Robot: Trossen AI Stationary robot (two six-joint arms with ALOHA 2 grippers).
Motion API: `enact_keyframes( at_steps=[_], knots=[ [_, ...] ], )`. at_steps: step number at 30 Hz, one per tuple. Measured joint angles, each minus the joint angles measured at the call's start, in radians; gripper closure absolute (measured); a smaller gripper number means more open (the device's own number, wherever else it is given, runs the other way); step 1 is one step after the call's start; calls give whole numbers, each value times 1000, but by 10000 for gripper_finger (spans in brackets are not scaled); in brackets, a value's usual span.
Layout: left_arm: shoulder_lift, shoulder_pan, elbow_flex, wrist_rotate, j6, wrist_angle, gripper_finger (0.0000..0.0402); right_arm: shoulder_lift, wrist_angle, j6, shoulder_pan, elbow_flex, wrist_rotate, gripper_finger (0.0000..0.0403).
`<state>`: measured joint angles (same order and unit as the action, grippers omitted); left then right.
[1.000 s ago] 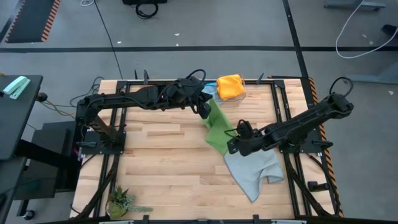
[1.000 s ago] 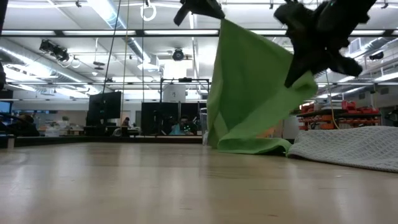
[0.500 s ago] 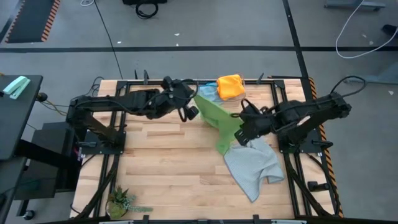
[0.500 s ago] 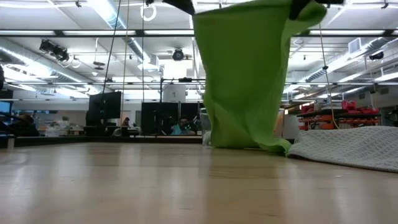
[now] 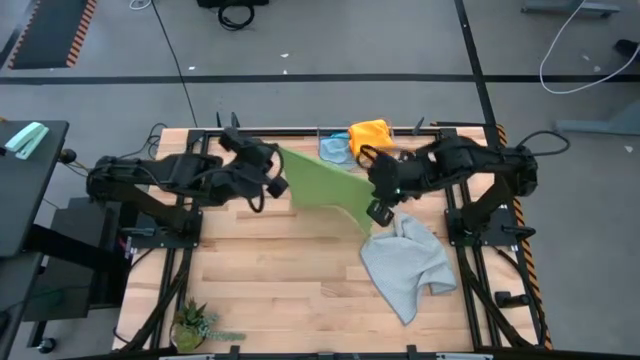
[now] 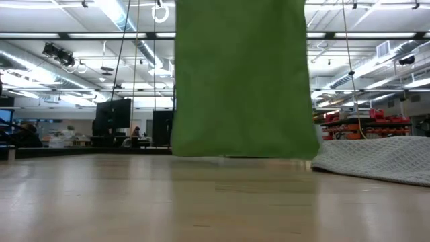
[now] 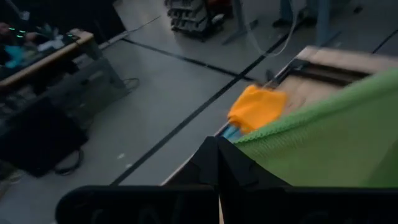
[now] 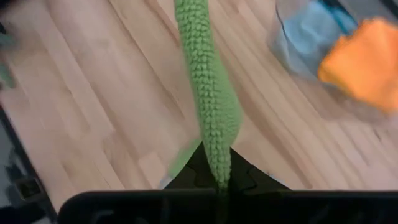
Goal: Fold microfiber towels
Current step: Fold the green microfiber cloth
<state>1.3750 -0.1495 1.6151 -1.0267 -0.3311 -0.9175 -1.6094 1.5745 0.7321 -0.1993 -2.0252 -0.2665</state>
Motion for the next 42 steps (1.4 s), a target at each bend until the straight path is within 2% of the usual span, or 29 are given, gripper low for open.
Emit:
enact_keyframes(
  at_steps=[4, 10, 16, 20, 31, 35, 42],
  knots=[
    [-19, -11, 1, -29, 0, -15, 401, -17, -4, -61, 52, -80, 1, 402],
    [-38, -12, 0, -45, -25, -99, 401, -13, -11, -152, 137, -79, 11, 403],
    [-36, 40, 0, -47, -13, -169, 401, -32, -21, -244, 258, -81, -2, 403],
    [-36, 88, 0, -50, 10, -193, 401, -58, -68, -269, 323, -81, 27, 403],
    [-61, 172, -1, -27, -134, -405, 401, -159, -185, -312, 355, -80, 47, 403],
    [-69, 177, 10, -42, -106, -417, 401, -162, -219, -338, 364, -90, 47, 403],
    [-67, 190, 118, -14, -78, -415, 401, -158, -203, -345, 403, -175, 42, 403]
  ],
)
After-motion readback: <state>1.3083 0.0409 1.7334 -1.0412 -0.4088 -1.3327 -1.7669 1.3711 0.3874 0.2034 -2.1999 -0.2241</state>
